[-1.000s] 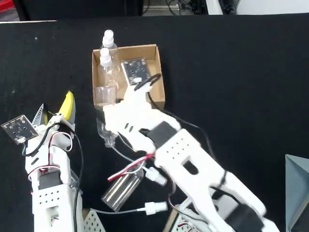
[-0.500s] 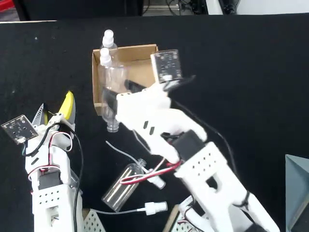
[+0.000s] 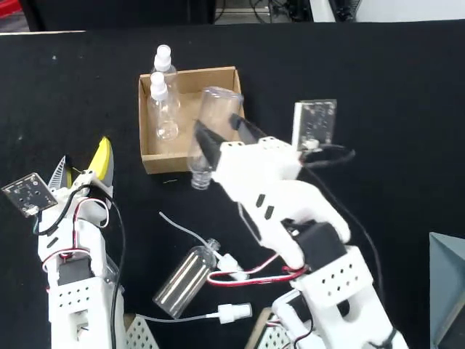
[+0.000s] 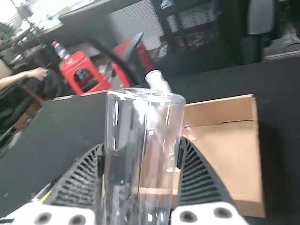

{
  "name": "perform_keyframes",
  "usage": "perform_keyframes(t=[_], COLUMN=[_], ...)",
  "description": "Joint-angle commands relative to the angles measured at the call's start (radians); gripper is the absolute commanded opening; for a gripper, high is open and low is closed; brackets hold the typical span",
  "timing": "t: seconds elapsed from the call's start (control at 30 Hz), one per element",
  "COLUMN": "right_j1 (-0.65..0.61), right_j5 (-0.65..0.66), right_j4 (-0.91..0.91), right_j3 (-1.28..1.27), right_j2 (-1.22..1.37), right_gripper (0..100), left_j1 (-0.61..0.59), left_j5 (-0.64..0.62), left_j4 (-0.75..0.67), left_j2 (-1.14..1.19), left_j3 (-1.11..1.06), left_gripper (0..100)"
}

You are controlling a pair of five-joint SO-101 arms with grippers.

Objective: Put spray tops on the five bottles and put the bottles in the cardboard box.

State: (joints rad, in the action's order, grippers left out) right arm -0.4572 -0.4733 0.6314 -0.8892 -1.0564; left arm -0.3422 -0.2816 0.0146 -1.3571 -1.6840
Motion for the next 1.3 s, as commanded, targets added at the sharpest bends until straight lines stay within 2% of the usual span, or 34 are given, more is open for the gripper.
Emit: perform_keyframes(t=[0.0, 0.23, 0.6, 0.9, 1.27], right_j1=[0.087, 0.253, 0.379, 0.462, 0.489], right_j5=[-0.009, -0.009, -0.011, -0.009, -0.011], right_j4=[-0.005, -0.005, -0.006, 0.008, 0.107], right_j3=[-0.01, -0.047, -0.153, -0.197, -0.101], right_j2=[-0.064, -0.065, -0.065, -0.047, 0.177], right_gripper=[1.5, 1.5, 1.5, 1.5, 1.5], left_j1=[0.004, 0.004, 0.004, 0.005, 0.005], left_j5=[0.008, 0.008, 0.008, 0.008, 0.008], left_j4=[0.0, 0.0, 0.0, 0.0, 0.0], left_j2=[-0.014, -0.014, -0.014, -0.014, -0.014], left_j3=[-0.022, -0.022, -0.022, -0.022, -0.022], left_gripper=[30, 30, 30, 30, 30])
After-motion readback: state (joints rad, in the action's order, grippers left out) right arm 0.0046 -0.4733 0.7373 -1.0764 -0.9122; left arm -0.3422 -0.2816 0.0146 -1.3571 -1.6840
